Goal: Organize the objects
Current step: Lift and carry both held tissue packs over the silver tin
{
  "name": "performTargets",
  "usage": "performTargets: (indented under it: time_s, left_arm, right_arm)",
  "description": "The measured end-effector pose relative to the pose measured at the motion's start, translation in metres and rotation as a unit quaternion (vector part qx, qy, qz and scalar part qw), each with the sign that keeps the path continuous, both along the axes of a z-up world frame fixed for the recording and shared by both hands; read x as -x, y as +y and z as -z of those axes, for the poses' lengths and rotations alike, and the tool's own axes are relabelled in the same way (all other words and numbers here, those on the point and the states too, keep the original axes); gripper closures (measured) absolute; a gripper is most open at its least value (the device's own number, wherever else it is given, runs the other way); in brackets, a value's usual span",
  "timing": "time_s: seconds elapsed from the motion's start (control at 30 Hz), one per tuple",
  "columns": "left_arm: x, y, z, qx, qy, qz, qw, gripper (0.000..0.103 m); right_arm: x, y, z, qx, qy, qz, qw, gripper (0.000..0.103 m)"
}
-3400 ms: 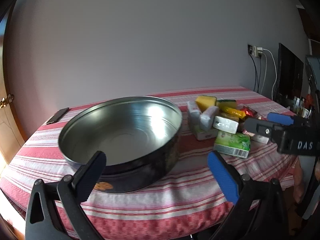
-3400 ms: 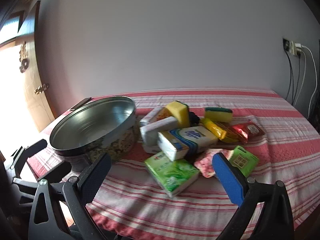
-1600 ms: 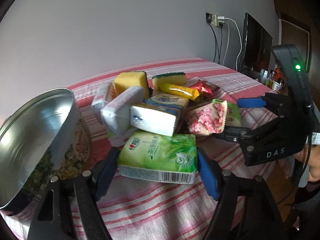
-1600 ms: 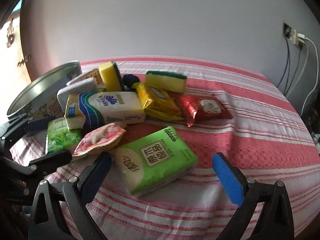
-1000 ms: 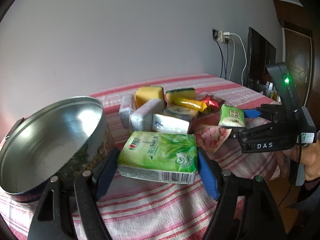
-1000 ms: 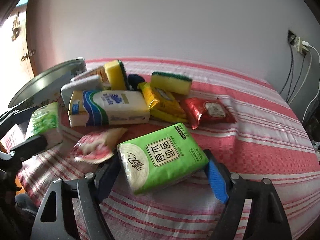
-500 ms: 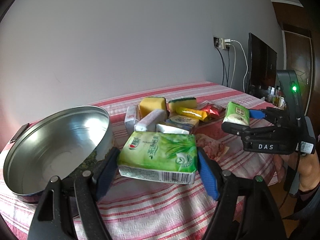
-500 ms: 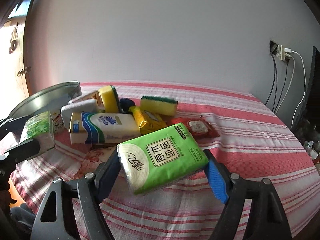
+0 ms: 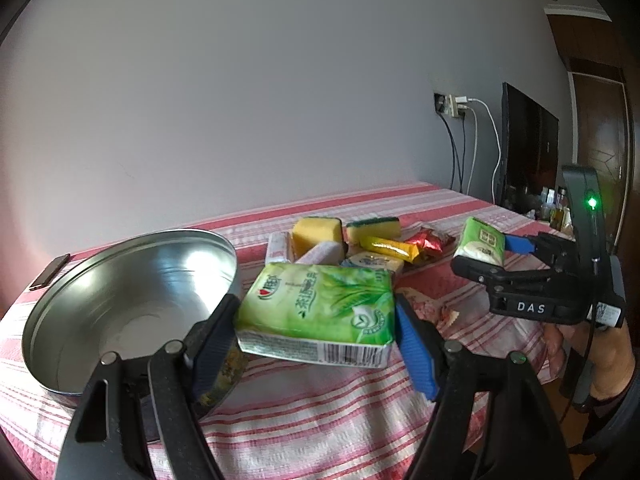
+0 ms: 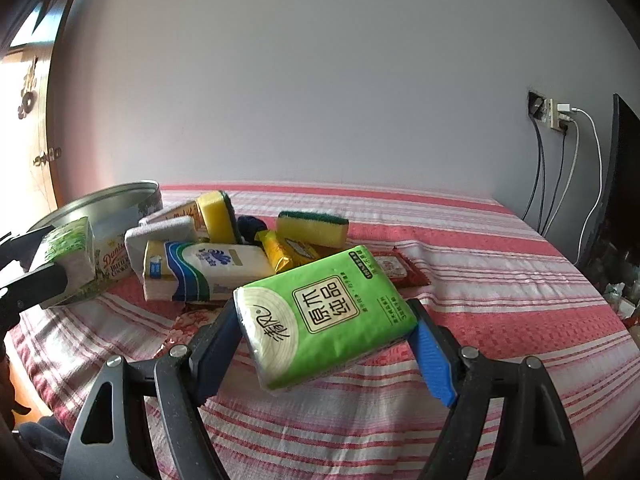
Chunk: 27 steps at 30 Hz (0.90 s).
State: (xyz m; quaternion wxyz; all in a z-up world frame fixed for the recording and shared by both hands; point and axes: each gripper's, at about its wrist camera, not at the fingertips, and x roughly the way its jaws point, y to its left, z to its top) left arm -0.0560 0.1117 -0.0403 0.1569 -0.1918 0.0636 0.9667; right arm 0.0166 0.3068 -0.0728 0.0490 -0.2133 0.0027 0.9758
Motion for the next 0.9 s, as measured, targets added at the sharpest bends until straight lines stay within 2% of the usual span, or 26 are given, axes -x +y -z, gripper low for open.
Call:
performTargets:
  time_s: [0.2,0.63,0.9]
  left_arm:
    - [-0.004,-0.004,-0.004,-0.005,0.010,-0.005,0.9999,0.027]
    - [-0.007,-0.016,-0.012,-0.017,0.027,-0.022,0.9992,0.027]
    - [-0.009,-0.030,-0.020,-0.024,0.043,-0.042,0.9979,0.027]
  right_arm:
    - [-0.005,0.001,-0.001,0.003,0.018,0.003,1.000,0.022]
    - [-0.008,0.001,-0.003,0.008,0.027,0.014,1.000,0.022]
    - [-0.014,-0.017,-0.024,-0.002,0.048,-0.009,0.999,0.022]
